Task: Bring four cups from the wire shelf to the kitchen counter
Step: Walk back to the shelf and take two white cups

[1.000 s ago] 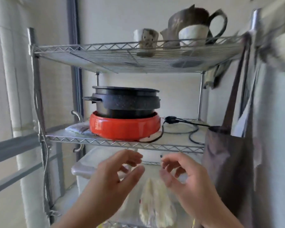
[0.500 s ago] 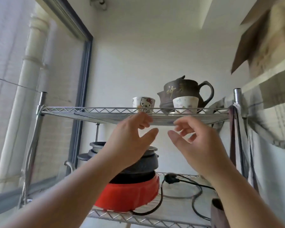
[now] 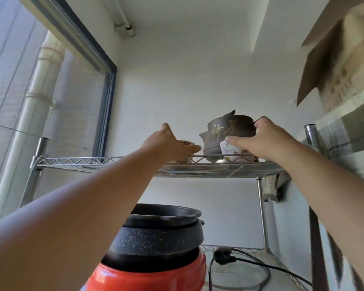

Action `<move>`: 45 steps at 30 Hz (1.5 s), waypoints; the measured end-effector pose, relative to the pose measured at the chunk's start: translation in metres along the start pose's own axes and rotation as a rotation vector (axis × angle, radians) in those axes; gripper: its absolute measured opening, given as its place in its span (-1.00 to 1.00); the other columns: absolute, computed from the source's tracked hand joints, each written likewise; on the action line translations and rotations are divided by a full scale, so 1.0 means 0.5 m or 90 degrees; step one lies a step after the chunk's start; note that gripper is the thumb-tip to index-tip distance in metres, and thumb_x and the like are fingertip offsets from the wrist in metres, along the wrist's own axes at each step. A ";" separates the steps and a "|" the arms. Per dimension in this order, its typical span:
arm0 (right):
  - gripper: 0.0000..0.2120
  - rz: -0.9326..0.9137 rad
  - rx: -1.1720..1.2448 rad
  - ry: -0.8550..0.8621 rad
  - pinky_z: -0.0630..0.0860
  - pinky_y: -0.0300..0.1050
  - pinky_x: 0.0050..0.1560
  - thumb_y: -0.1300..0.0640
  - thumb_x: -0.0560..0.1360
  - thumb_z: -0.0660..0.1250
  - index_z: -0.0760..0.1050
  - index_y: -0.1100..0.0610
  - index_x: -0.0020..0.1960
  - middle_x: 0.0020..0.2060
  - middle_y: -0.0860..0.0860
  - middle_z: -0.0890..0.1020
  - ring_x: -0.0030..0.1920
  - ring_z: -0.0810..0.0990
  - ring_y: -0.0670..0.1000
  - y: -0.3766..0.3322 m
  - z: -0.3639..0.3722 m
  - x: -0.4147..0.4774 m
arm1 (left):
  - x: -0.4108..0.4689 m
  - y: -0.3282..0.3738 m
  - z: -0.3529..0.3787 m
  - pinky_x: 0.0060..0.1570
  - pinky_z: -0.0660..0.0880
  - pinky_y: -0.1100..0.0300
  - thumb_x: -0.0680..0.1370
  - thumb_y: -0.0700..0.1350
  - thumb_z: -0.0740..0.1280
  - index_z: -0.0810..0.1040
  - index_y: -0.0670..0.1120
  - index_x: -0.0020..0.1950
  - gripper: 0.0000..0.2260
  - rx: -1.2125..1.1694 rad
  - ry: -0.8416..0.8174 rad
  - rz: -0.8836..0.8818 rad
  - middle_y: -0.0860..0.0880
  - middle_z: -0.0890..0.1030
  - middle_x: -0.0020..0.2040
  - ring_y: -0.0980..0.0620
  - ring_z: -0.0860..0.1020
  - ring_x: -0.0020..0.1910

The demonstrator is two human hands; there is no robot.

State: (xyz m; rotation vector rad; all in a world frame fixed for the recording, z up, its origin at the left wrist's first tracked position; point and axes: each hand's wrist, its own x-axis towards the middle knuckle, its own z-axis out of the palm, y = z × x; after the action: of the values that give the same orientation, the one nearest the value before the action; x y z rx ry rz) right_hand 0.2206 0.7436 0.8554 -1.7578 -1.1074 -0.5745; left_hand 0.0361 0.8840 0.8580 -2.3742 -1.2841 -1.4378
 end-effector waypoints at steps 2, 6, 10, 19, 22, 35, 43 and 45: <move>-0.19 0.012 -0.019 -0.059 0.49 -0.10 -0.18 -0.49 0.05 0.39 0.51 0.16 -0.03 -0.08 0.09 0.65 -0.13 0.63 0.10 -0.011 -0.002 0.024 | 0.016 0.001 -0.006 -0.21 0.43 0.15 0.22 0.46 0.39 0.32 -0.16 0.27 -0.11 -0.008 -0.051 -0.042 -0.16 0.58 0.09 -0.14 0.54 -0.03; -0.39 0.060 -0.116 -0.135 0.40 -0.16 -0.32 -0.47 0.12 0.42 0.42 0.07 -0.32 -0.25 0.04 0.56 -0.20 0.58 0.07 -0.020 -0.001 0.046 | 0.041 -0.010 -0.001 -0.52 0.39 0.34 0.22 0.44 0.42 0.52 -0.14 -0.10 -0.34 -0.043 -0.119 -0.054 -0.04 0.61 -0.28 0.05 0.57 -0.37; -0.52 0.071 -0.099 -0.204 0.39 -0.16 -0.33 -0.36 0.23 0.45 0.49 0.06 -0.32 -0.31 0.02 0.66 -0.32 0.63 0.00 -0.023 0.008 0.057 | 0.042 -0.021 0.005 -0.32 0.45 0.23 0.23 0.37 0.47 0.55 -0.13 -0.15 -0.43 -0.104 -0.123 -0.056 -0.09 0.64 -0.25 0.00 0.57 -0.33; -0.31 0.086 0.270 -0.076 0.63 0.04 -0.13 -0.13 0.02 0.62 0.52 0.12 0.05 -0.06 0.08 0.63 -0.08 0.65 0.11 -0.025 -0.005 0.054 | 0.021 -0.013 -0.028 -0.10 0.56 0.09 0.27 0.12 0.59 0.60 -0.17 0.03 -0.51 -0.434 -0.015 -0.064 -0.14 0.68 -0.02 -0.08 0.64 -0.05; -0.39 0.048 0.392 -0.094 0.65 0.00 -0.12 -0.06 0.10 0.64 0.56 0.10 0.08 -0.03 0.05 0.68 -0.14 0.72 0.02 -0.033 -0.009 0.046 | 0.010 -0.010 -0.052 -0.04 0.60 0.08 0.30 0.03 0.60 0.63 -0.05 -0.13 -0.72 -0.541 -0.007 0.007 -0.08 0.69 -0.13 0.01 0.63 -0.17; -0.39 -0.117 0.600 -0.036 0.66 -0.08 -0.17 -0.02 0.01 0.69 0.55 0.01 -0.01 -0.05 -0.02 0.67 0.00 0.69 0.03 -0.036 -0.029 -0.175 | -0.157 -0.068 -0.079 0.09 0.60 -0.06 0.31 -0.13 0.55 0.69 0.02 -0.09 -0.79 -0.767 -0.145 0.179 0.01 0.74 -0.15 -0.01 0.70 -0.06; -0.24 -0.059 0.541 -0.049 0.66 0.03 -0.08 -0.03 0.05 0.64 0.50 0.10 0.20 0.08 0.07 0.65 0.09 0.64 0.09 0.049 0.006 -0.368 | -0.299 -0.143 0.000 -0.07 0.63 0.13 0.14 -0.06 0.62 0.66 0.03 0.00 -0.55 -0.879 -0.232 0.147 -0.03 0.73 -0.07 -0.03 0.68 0.02; -0.25 -0.024 0.538 -0.052 0.65 0.03 -0.04 0.01 0.04 0.66 0.50 0.09 0.18 0.06 0.06 0.65 0.09 0.64 0.08 0.075 0.017 -0.427 | -0.347 -0.155 0.020 -0.07 0.62 0.10 0.10 -0.01 0.67 0.64 0.03 0.07 -0.44 -0.885 -0.273 0.138 -0.08 0.72 -0.01 -0.08 0.67 0.06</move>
State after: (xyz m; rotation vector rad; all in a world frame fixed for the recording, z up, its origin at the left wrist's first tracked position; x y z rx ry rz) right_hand 0.1500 0.6544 0.6709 -1.0270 -1.2019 -0.0201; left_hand -0.0464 0.8323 0.6945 -3.5399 0.2646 -2.2085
